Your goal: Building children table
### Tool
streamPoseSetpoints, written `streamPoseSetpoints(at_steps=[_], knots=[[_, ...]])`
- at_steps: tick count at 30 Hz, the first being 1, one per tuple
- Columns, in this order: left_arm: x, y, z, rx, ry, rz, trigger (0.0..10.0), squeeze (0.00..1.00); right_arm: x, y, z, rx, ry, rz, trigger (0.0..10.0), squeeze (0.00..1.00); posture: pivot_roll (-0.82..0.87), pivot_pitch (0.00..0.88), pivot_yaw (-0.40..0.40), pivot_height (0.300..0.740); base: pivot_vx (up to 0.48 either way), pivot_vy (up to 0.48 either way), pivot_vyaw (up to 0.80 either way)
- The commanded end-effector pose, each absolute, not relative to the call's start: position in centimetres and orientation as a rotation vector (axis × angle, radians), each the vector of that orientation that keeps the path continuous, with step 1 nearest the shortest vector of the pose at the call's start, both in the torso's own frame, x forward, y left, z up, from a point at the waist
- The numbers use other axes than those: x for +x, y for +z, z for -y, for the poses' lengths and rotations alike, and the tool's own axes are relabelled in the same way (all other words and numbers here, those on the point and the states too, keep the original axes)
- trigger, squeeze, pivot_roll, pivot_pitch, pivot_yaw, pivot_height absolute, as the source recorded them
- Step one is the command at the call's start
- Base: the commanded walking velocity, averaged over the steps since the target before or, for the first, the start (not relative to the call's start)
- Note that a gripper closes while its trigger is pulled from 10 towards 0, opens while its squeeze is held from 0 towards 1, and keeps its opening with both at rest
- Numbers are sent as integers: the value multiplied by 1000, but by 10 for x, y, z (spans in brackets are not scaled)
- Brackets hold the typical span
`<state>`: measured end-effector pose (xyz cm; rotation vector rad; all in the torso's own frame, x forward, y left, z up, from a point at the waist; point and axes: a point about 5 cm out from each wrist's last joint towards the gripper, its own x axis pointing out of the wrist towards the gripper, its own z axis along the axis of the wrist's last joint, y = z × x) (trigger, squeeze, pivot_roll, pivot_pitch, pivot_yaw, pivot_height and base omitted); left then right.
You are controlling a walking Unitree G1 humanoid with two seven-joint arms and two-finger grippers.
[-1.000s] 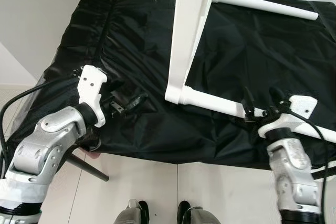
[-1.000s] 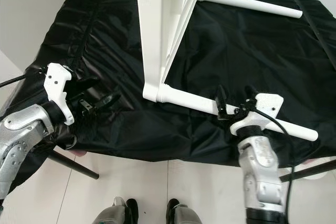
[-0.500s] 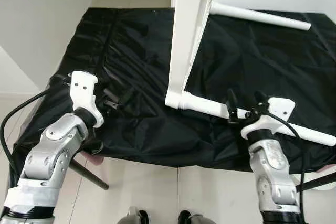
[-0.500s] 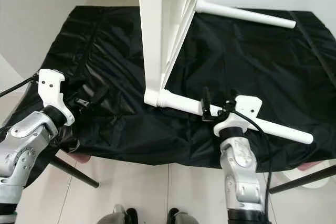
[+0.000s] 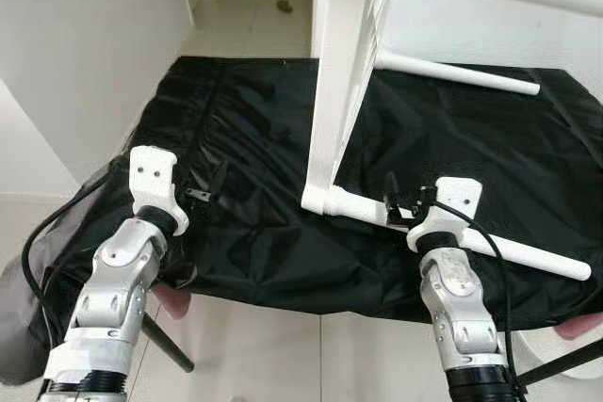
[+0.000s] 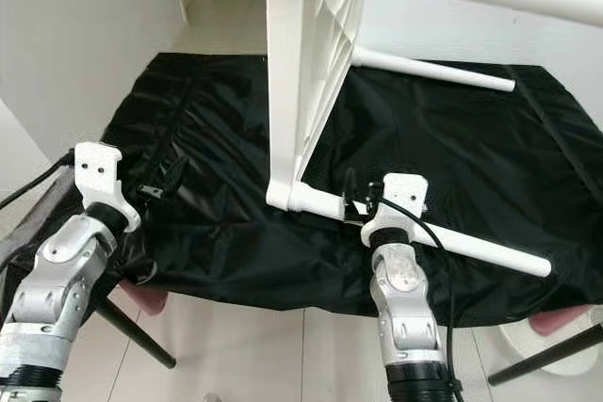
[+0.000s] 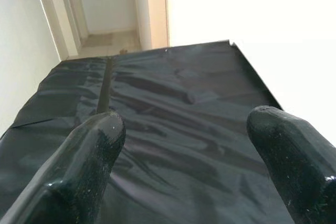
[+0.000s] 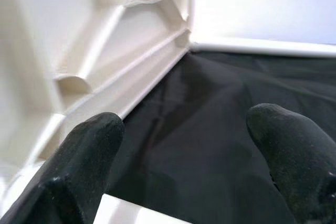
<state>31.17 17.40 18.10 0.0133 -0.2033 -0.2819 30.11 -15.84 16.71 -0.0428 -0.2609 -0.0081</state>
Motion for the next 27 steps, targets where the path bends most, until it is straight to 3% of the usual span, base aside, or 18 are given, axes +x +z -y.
streamPoseSetpoints(at_steps=[1, 20, 27], knots=[[312, 175, -180, -20, -110, 195, 10000, 0, 302, 165, 156, -55, 1, 267, 10000, 0, 20, 15, 31, 740, 0, 0, 0], [305, 164, -149, 11, -211, 223, 10000, 0, 302, 160, 152, -108, 51, 269, 10000, 0, 20, 27, 0, 740, 0, 0, 0], [307, 163, -146, 14, -227, 220, 10000, 0, 302, 158, 149, -108, 54, 268, 10000, 0, 17, 22, 0, 740, 0, -259, 0]])
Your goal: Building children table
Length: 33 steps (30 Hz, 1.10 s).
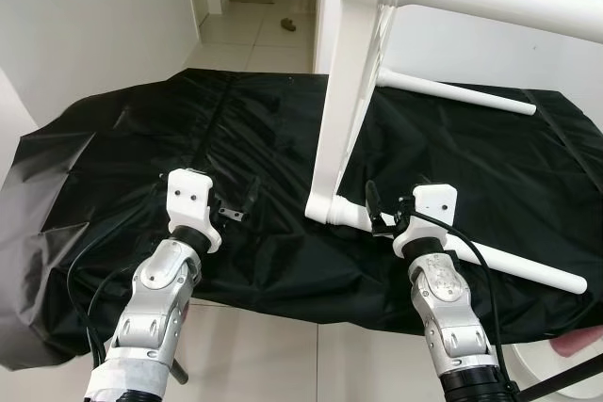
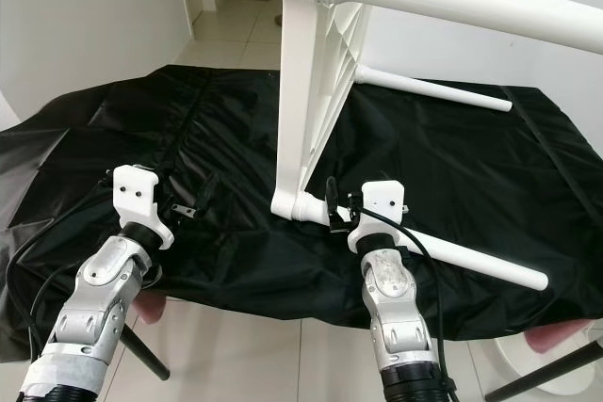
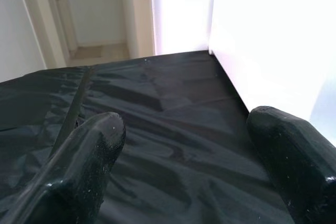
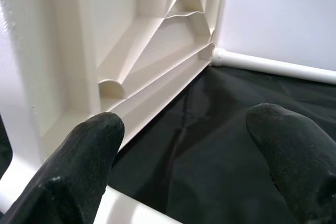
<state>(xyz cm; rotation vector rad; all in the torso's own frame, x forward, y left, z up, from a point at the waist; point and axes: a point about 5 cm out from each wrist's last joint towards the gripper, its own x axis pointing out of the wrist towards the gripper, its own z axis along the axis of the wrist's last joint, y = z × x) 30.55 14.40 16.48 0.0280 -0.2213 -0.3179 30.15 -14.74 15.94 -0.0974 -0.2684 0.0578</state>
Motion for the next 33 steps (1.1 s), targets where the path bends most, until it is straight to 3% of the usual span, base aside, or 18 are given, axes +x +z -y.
streamPoseSetpoints(at_steps=[1, 20, 33], knots=[[307, 163, -146, 14, -227, 220, 10000, 0, 302, 158, 149, -108, 54, 268, 10000, 0, 17, 22, 0, 740, 0, -270, 0], [312, 163, -141, 25, -266, 229, 10000, 0, 302, 159, 157, -130, 41, 273, 10000, 0, 3, 12, -10, 740, 0, -266, 0], [316, 163, -117, 38, -303, 199, 10000, 0, 306, 161, 154, -142, 93, 271, 10000, 0, -10, 43, -25, 740, 0, 0, 0]])
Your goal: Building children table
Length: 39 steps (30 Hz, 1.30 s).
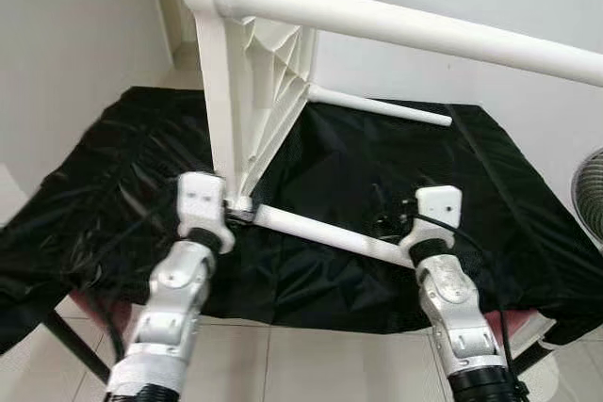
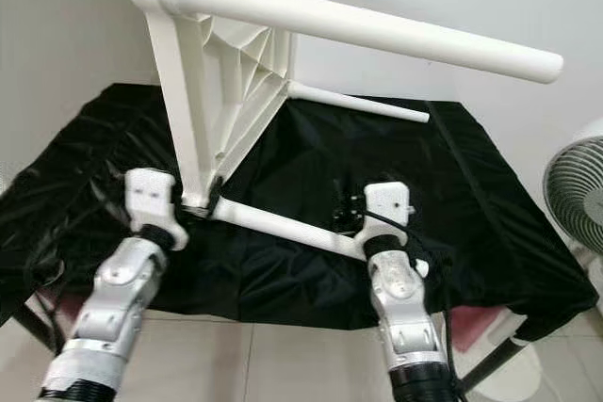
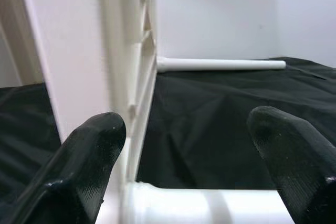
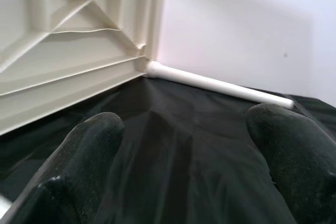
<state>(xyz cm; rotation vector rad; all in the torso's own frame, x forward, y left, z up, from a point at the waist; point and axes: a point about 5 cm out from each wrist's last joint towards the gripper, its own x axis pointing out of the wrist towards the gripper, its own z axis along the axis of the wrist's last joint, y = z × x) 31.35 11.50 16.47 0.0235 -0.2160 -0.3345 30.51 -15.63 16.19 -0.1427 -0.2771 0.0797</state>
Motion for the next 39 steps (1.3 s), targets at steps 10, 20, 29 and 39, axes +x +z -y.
streamPoseSetpoints(at_steps=[10, 20, 29, 39], knots=[[324, 179, -102, 100, -309, 248, 10000, 0, 310, 166, 166, -142, 89, 287, 10000, 427, 14, 53, -5, 740, 0, 0, 0], [318, 177, -110, 129, -260, 224, 10000, 0, 305, 164, 170, -161, 100, 284, 10000, 224, 10, 53, 8, 740, 0, 0, 0], [293, 171, -131, 204, -244, 181, 10000, 0, 304, 164, 173, -191, 119, 282, 10000, 0, 19, 43, 1, 740, 0, 0, 0], [307, 165, -147, 202, -141, 122, 10000, 0, 307, 168, 166, -181, 161, 290, 10000, 0, 27, 42, -23, 740, 0, 0, 0]])
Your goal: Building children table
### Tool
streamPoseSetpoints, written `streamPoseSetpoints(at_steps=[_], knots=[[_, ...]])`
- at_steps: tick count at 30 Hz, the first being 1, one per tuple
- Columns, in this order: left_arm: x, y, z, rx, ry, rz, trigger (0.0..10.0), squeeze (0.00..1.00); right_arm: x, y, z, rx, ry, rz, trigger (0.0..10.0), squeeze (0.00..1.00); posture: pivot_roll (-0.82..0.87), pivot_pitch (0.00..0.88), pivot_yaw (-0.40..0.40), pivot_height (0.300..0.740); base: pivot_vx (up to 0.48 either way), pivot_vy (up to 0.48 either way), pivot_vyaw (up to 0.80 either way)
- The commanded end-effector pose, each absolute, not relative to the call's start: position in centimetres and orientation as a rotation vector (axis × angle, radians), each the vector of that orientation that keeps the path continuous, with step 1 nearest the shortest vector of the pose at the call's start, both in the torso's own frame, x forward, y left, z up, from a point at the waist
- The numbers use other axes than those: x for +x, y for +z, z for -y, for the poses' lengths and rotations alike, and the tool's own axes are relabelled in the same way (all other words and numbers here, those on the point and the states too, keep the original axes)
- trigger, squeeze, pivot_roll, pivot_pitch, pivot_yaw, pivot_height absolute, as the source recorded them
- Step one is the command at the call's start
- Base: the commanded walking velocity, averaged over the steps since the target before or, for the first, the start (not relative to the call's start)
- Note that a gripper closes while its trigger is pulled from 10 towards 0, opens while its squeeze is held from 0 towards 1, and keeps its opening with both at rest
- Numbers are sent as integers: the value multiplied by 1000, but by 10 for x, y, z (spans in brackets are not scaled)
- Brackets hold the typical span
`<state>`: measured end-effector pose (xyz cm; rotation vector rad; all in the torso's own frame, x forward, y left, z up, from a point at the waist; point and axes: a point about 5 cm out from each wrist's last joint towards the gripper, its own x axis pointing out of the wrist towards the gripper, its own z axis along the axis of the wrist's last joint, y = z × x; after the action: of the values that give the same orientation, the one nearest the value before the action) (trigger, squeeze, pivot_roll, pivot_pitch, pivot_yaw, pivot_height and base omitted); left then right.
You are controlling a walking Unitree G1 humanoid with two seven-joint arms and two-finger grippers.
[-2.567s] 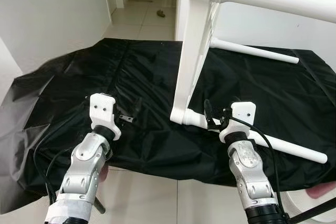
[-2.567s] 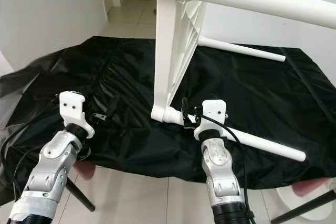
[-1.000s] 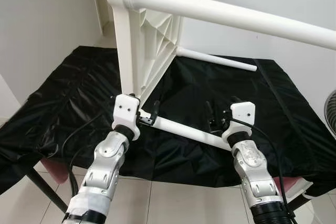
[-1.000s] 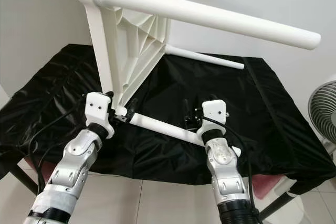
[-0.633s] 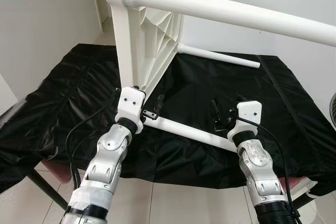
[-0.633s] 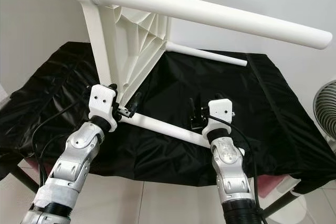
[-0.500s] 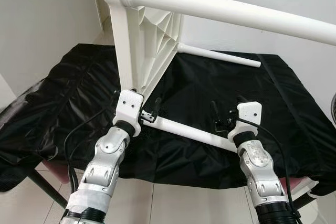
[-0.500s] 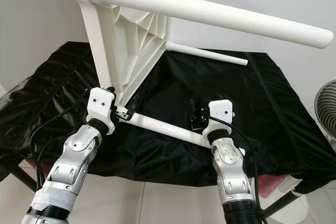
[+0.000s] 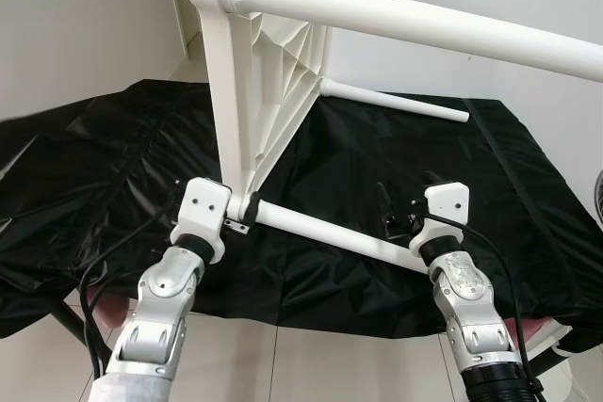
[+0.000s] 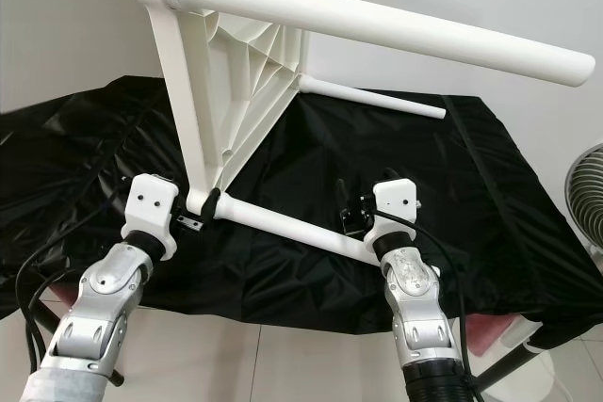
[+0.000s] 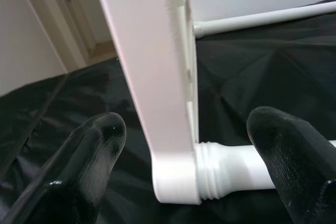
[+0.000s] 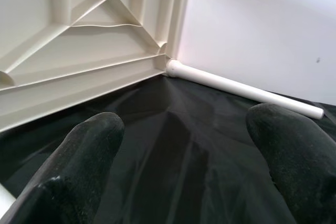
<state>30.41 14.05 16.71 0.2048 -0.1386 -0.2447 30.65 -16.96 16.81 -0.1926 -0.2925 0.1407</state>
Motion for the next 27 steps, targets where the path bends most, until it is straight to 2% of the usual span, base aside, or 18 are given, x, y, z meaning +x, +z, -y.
streamPoseSetpoints(at_steps=[1, 6, 27], knots=[[308, 164, -148, 194, -137, 117, 10000, 0, 307, 168, 165, -180, 164, 291, 10000, 0, 27, 42, -23, 740, 0, 0, 0], [319, 163, -151, 205, -83, 71, 10000, 0, 305, 170, 164, -177, 172, 293, 10000, 0, 14, 62, -28, 740, 0, 0, 0], [360, 185, -141, 196, -1, 108, 10000, 0, 301, 175, 166, -169, 162, 292, 10000, 0, -15, 95, -36, 740, 0, 0, 0]])
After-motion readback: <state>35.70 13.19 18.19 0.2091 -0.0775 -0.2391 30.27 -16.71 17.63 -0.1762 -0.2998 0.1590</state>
